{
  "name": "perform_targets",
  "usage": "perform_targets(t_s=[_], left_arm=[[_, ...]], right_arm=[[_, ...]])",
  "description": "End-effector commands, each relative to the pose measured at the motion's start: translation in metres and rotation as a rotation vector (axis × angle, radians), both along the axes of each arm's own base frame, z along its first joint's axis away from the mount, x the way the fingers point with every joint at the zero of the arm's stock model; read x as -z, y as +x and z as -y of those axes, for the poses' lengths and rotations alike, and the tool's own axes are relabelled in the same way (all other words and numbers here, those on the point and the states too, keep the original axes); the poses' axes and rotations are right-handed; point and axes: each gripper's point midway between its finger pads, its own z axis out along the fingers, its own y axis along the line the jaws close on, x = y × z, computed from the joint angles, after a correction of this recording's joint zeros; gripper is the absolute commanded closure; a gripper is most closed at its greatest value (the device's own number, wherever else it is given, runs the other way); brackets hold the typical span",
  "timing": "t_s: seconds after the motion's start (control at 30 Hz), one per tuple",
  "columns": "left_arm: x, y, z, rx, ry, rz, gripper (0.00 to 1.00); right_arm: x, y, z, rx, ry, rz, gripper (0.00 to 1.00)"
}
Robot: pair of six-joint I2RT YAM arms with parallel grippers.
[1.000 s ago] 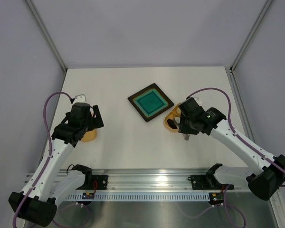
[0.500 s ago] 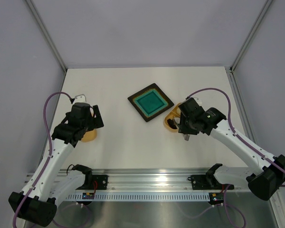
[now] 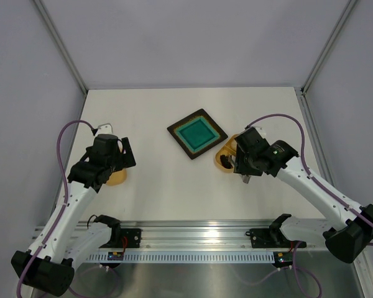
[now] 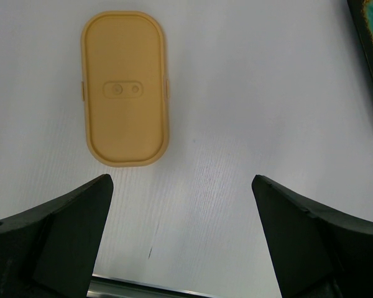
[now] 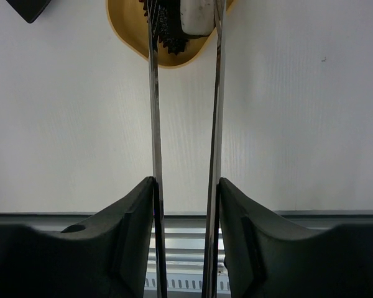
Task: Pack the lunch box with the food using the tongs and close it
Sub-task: Place the fake food in the packing box.
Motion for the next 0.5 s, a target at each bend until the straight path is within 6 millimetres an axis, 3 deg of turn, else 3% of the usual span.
perform_targets(t_s=[0.0,0.2,0.47], left_arm=[[-0.01,0.008,0.005,0.007,-0.027,0.052,0.01],[-0.011,0.008,0.005,0.007,-0.027,0.053,0.01],[-0.01,0.007,0.005,0.009,-0.029,0.051,0.01]], right_arm=[[-0.021,0.008,0.002,0.017,0.015,0.066,0.48],[-0.026,0.009,0.002,0.018,0.024,0.083,0.49],[-0.032,0.01,0.001,0.013,0.034,0.095,0.78]])
